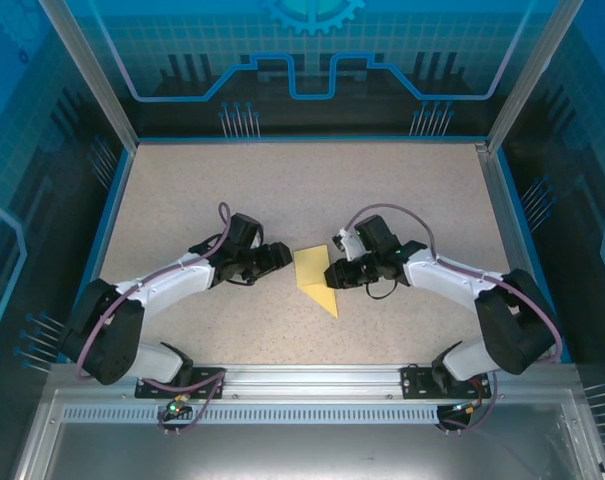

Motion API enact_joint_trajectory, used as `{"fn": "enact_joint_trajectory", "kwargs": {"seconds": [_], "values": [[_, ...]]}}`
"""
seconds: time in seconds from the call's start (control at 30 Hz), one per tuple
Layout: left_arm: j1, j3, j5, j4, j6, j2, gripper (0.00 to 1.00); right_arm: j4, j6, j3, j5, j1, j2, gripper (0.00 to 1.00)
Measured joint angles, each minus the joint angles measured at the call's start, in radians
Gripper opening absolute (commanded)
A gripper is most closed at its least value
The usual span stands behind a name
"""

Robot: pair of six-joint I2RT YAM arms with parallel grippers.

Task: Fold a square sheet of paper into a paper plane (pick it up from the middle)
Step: Fold the wing for the fifth time at the center of the table.

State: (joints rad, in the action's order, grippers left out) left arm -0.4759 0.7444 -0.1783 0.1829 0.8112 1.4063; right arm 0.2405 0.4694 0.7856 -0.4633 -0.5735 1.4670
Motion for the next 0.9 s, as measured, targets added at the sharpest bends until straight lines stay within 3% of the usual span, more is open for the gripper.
{"fn": "enact_joint_trajectory", "kwargs": {"seconds": [0.47,0.9], "values": [[-0.007,0.0,-0.033,-0.024,0.003,0.032,0.72,0.003,-0.003,0.053,-0.012,0.006,0.169,0.19],[-0.051,0.038,-0.056,-0.025,0.003,0.097,0.72,-0.106,0.004,-0.033,-0.055,0.097,0.212,0.2]]}}
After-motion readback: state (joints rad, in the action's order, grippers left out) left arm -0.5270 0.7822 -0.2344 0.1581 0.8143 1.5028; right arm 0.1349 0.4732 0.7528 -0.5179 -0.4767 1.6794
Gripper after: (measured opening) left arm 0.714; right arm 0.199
